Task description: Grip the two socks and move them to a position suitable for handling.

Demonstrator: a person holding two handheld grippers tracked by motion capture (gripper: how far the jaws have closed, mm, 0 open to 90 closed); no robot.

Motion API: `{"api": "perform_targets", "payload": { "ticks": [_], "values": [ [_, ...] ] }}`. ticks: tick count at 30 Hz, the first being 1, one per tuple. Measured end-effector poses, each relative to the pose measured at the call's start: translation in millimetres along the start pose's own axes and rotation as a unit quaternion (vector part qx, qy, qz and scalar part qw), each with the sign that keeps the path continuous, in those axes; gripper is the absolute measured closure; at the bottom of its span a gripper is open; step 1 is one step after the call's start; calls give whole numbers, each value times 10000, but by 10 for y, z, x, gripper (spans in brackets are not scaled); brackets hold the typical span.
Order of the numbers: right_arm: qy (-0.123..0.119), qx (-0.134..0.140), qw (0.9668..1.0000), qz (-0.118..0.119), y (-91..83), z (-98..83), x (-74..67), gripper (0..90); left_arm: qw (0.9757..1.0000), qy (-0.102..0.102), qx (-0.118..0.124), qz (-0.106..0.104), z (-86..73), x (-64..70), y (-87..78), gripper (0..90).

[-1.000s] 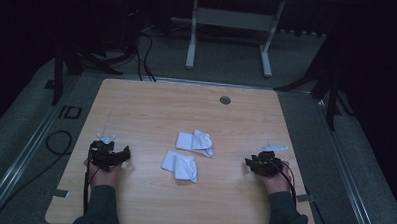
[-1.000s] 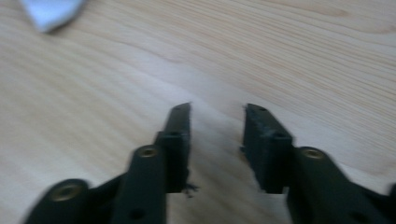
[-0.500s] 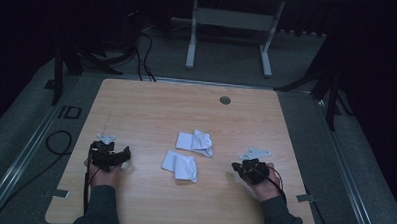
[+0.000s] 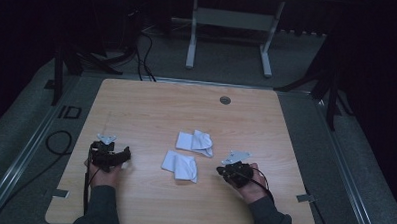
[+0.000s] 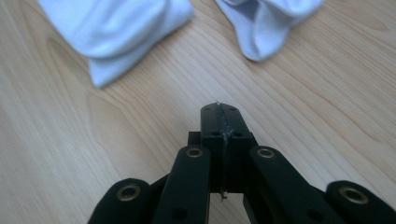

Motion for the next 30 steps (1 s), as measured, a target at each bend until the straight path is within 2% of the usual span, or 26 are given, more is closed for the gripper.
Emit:
{"api": "perform_targets", "payload": {
  "ticks": [11,23,27,29,30],
  "values": [
    [-293,137,9991,267,116,247,-247,895,10000,-6,-2,-1,0,1,0,217],
    [-552,324,9964,552,278,599,-557,895,10000,-4,4,-7,-1,3,0,217],
    [-634,359,9955,603,382,737,-652,894,10000,1,2,-11,-1,3,-1,217],
    [-656,333,9954,612,415,752,-659,894,10000,1,4,-11,-1,3,-1,217],
    [-616,280,9956,645,486,763,-674,894,10000,0,5,-13,-2,3,-1,217]
  ]
}}
Point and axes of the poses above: each handheld gripper's, and its own axes: y roughly forward along the jaws, z roughly out of its top, x roughly to its right, the point moved 3 cm from there along y, roughly forward along the jaws, and after that the axes turned 8 degrees about x, right-handed, at the moved point
